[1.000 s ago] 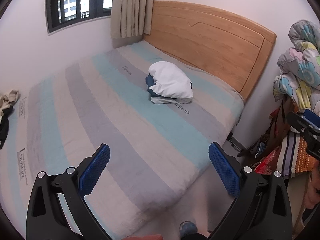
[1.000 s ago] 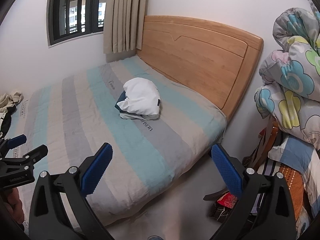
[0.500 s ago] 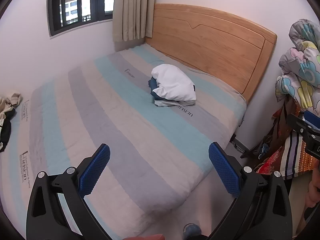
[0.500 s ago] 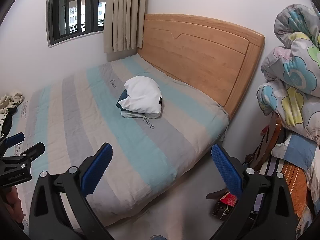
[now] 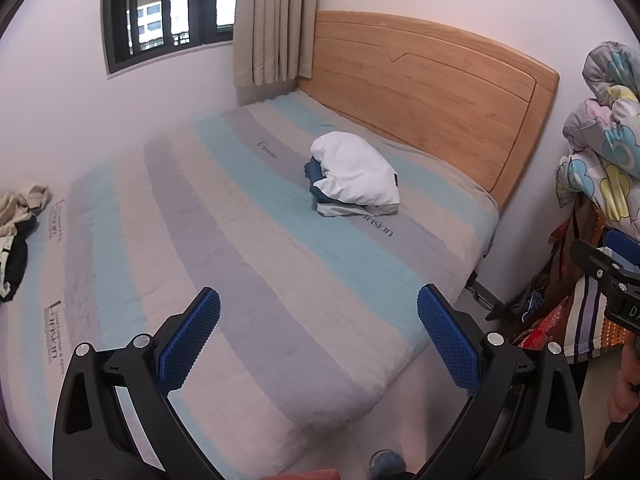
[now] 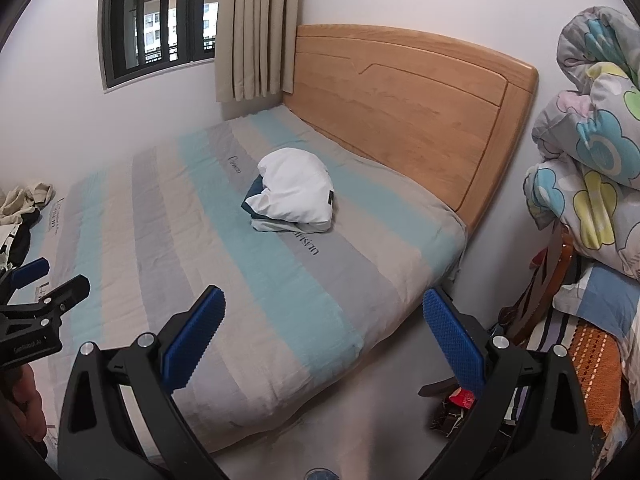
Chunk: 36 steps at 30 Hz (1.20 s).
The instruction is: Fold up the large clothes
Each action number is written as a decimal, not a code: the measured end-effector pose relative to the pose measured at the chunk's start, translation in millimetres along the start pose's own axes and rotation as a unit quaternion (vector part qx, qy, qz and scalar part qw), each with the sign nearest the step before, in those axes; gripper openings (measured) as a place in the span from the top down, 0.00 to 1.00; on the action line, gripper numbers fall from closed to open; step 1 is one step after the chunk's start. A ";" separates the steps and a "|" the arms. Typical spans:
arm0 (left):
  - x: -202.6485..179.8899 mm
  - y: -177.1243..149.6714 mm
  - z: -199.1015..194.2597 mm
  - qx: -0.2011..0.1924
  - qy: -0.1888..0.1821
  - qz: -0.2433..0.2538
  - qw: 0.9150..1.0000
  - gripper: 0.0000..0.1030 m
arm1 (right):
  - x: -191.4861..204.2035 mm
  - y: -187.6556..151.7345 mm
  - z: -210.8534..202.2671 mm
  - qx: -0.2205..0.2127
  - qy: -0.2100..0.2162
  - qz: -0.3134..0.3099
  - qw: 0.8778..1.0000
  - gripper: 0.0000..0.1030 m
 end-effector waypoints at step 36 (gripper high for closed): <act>7.0 3.4 3.7 0.002 0.006 -0.005 1.000 0.06 | 7.9 5.0 7.6 0.001 0.015 -0.008 1.000 0.07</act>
Point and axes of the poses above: each gripper's, at about its wrist camera, not at the fingertips, and z roughly the way its jaws point, x to its left, y to its top, the point moved 1 cm from there along z, roughly the way its jaws point, and after that the axes turned 2 degrees about -z, right-handed, at the moved point
